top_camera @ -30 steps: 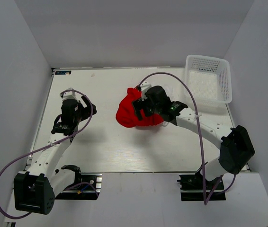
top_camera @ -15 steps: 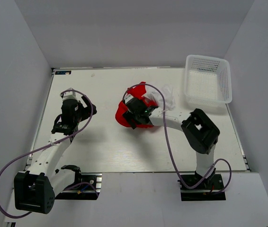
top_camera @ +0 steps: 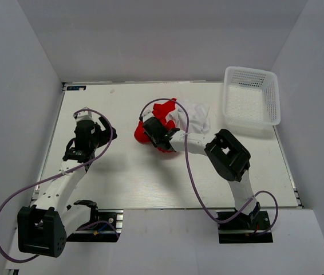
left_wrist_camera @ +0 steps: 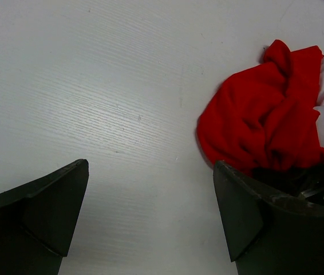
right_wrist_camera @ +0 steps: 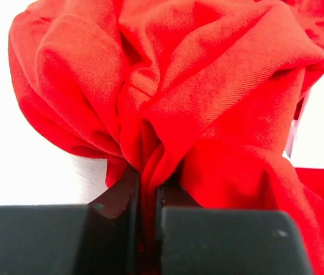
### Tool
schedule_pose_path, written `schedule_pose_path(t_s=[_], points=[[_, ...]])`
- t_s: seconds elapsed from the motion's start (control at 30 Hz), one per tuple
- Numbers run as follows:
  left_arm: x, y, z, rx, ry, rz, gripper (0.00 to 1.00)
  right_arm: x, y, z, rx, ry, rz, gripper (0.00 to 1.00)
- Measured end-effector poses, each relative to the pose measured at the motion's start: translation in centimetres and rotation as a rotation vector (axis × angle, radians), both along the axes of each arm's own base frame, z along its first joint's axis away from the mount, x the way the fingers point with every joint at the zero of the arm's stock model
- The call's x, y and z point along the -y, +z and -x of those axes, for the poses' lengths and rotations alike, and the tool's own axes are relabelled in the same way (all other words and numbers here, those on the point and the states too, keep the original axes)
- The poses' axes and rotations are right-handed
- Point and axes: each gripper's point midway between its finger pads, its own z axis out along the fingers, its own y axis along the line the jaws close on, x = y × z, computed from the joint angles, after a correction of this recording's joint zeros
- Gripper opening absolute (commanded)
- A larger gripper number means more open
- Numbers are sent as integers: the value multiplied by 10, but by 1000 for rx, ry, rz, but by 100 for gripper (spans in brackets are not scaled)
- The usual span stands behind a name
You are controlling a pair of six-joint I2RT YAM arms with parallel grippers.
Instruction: Fold and stack the t-shirts
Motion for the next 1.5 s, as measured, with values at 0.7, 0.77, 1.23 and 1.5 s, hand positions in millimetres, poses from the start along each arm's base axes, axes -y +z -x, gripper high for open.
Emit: schedule_pose_path(t_s=[0.7, 0.77, 1.23, 1.5], points=[[-3, 0, 4, -10, 14, -2, 100, 8, 386, -6, 574, 120, -646, 0], [-3, 0, 4, -10, 15, -2, 100, 25, 404, -19, 629, 53, -640, 0], [-1, -1, 4, -12, 8, 1, 100, 254, 489, -120, 948, -546, -410, 0], [4, -8, 4, -38, -20, 8, 100, 381, 490, -152, 996, -781, -262, 0]])
